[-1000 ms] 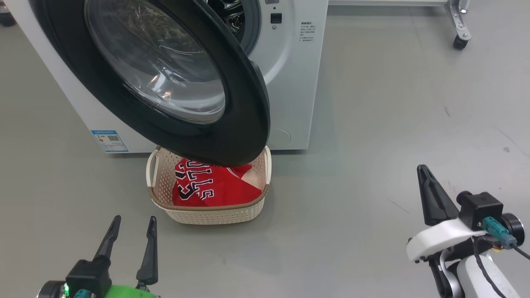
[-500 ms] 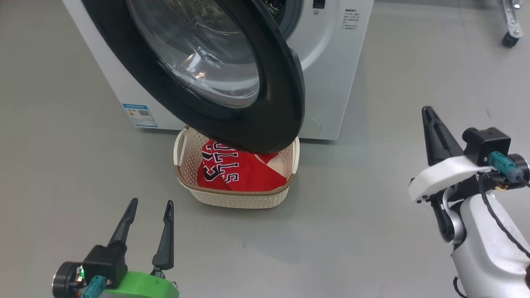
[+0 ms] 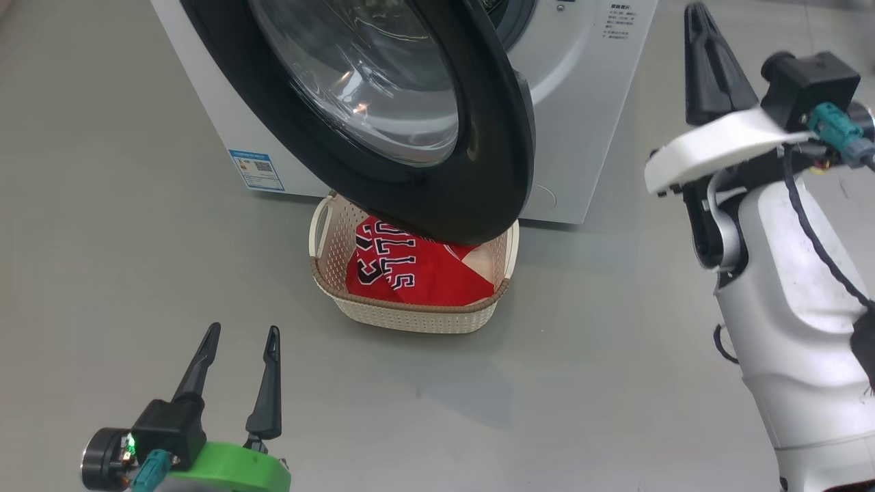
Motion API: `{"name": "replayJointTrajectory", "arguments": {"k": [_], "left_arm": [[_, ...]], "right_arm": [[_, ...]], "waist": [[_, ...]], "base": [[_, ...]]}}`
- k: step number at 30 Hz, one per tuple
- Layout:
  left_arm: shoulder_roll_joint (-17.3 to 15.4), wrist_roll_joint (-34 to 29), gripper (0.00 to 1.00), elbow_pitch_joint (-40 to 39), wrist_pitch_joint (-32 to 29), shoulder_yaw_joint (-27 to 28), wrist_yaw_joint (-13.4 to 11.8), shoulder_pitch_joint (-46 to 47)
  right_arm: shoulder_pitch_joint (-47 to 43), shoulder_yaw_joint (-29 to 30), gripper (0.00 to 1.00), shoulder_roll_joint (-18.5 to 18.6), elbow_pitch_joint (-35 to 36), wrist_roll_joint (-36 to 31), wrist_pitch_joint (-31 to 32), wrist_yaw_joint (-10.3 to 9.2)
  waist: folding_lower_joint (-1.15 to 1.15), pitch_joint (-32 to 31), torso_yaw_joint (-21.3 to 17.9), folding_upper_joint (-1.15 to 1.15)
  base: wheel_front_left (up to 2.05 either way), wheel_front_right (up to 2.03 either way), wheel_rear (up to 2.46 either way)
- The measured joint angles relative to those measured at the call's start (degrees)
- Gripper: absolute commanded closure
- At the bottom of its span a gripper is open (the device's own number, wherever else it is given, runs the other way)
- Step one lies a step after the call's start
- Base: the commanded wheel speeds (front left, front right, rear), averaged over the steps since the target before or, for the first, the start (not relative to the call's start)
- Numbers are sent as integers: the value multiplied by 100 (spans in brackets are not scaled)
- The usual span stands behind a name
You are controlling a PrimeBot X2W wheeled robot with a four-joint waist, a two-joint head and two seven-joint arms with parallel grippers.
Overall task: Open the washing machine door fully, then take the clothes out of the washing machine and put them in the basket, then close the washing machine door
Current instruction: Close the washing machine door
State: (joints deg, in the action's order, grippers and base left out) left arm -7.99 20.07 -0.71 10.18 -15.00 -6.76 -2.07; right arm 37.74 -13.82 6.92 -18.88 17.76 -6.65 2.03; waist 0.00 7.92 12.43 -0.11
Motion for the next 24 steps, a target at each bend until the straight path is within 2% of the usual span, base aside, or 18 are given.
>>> {"name": "replayJointTrajectory", "arguments": {"k": [5,14,19,24], "left_arm": [[19,-8,0,19,7,-47,0,107],[62,-8,0,34,51,-79,1,171],[98,-8,0,40,86,-79,1,243],[129,-9,0,58,105,-149,3,336]], "right_arm": [[539,-388,100,-133,326,-85,-30,204],[647,-1201,100,-250,497,-119,147,361],[455,-1735,100,-287,264,-57,407,444],[101,-1971,100,-281,-118,43,557,445]], "waist": [[0,44,60,0],[0,124,186,0],[0,203,260,0],[0,278,347,0]], "base": [[0,0,0],[0,0,0],[0,0,0],[0,0,0]]}}
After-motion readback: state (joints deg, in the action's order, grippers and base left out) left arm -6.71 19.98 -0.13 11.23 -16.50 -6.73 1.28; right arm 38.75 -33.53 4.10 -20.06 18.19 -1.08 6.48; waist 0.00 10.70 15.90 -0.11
